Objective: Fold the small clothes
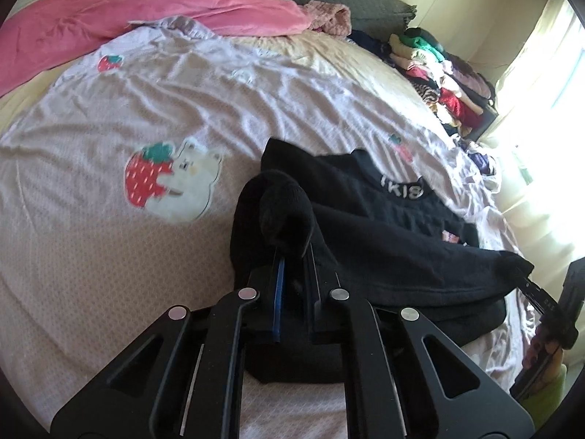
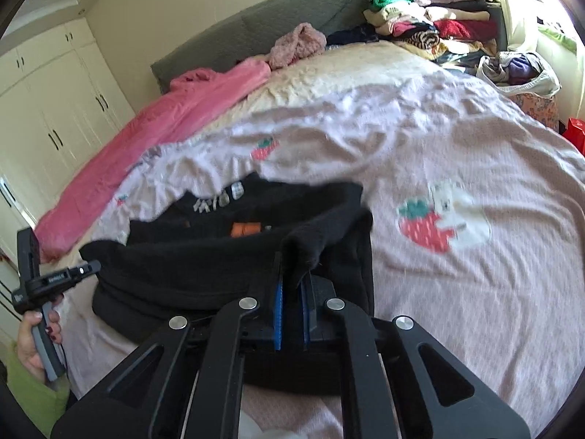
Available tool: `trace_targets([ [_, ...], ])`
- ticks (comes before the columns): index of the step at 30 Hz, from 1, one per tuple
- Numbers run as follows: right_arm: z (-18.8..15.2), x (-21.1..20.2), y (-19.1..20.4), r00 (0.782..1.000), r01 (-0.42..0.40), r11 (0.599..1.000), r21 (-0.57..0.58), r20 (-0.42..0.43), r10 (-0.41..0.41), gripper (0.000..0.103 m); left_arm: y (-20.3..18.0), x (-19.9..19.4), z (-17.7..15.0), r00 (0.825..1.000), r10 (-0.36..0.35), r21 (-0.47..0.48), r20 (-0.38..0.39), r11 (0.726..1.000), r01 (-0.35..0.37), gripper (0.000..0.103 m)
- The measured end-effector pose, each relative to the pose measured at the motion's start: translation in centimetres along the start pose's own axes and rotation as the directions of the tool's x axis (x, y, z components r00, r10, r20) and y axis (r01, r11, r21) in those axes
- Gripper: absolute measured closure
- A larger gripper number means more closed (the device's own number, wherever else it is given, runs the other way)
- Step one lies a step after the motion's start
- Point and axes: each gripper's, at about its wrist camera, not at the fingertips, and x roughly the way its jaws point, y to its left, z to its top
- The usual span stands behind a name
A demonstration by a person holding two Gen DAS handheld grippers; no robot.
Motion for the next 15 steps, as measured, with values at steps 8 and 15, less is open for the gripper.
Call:
trace_targets([
  [8, 3.4, 1.3, -0.2, 0.999, 0.008, 1.000, 0.005, 0.037, -0.008, 0.097, -0.1, 0.6, 3.0, 1.000, -0.005, -0.019, 0.026, 1.000, 0.006, 0.100],
  [15, 5.5, 4.8, -1.0, 0.998, 0.063, 0.998, 0.000, -0.006, -0.063, 0.097, -0.5, 3.5, 4.6, 0.999, 0.046, -0.009, 0.004, 0.999, -0.046, 0.100],
])
